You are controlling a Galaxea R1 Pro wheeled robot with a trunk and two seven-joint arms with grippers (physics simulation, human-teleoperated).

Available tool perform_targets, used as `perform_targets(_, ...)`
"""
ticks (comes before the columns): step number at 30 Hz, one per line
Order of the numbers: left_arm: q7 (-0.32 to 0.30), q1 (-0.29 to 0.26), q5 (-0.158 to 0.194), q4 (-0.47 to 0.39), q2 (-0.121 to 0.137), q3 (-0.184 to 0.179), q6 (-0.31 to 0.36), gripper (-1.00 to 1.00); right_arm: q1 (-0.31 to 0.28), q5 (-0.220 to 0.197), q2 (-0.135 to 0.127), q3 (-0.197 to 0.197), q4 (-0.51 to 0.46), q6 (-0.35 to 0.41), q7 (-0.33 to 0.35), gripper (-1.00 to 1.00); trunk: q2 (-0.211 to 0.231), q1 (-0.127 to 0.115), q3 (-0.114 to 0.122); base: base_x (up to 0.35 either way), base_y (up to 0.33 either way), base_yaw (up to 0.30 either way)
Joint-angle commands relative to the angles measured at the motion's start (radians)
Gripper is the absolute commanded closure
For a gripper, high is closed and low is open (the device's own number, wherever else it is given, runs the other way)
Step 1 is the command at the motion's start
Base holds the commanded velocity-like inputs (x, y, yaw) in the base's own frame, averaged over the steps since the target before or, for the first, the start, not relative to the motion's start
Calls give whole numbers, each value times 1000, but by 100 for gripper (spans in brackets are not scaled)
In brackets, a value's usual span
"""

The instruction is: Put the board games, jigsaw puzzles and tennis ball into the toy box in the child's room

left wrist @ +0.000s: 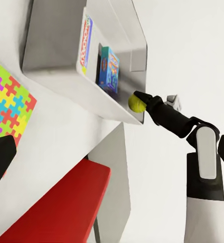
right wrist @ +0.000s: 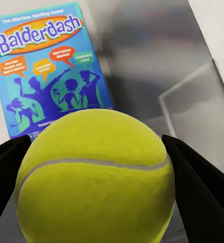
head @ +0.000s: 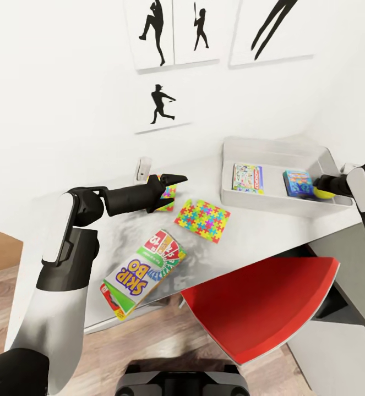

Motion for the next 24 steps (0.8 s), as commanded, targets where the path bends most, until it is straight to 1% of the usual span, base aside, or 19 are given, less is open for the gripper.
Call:
perform_targets(1, 10, -1, 9, -1, -1, 1, 2, -100, -1, -10, -1, 5, -1, 2, -9, 100, -2, 1, -1, 0, 0, -32)
perform_targets(18, 10, -3, 10, -1, -1, 1, 2, -100, -1, -10, -1, 5, -8, 4, -7, 100, -2, 1, -2, 0, 0, -9)
perform_targets(24, 10, -3, 10, 0, 0, 1, 2, -100, -1, -12, 0, 5, -9, 5, -6, 100, -2, 1, -5, 0, 0, 0)
